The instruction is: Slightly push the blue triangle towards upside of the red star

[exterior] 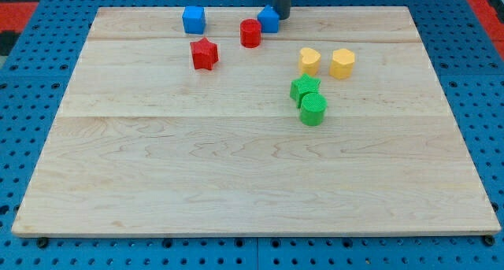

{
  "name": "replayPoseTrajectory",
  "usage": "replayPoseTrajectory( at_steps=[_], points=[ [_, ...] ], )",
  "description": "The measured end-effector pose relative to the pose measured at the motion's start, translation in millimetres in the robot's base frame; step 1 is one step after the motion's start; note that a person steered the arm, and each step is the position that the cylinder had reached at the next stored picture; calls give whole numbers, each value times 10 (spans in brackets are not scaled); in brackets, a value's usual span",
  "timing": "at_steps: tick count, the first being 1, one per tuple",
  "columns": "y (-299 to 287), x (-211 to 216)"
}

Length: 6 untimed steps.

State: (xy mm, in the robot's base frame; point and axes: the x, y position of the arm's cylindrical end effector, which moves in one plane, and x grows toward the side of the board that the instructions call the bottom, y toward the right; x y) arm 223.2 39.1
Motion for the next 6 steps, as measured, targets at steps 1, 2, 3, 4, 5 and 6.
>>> replayPoseTrajectory(
  at_steps=[1,2,3,4,5,6],
  points=[
    [168,36],
    [-30,37],
    [-669,81],
    [-1021,83],
    [-971,-62],
    [-669,-102]
  ],
)
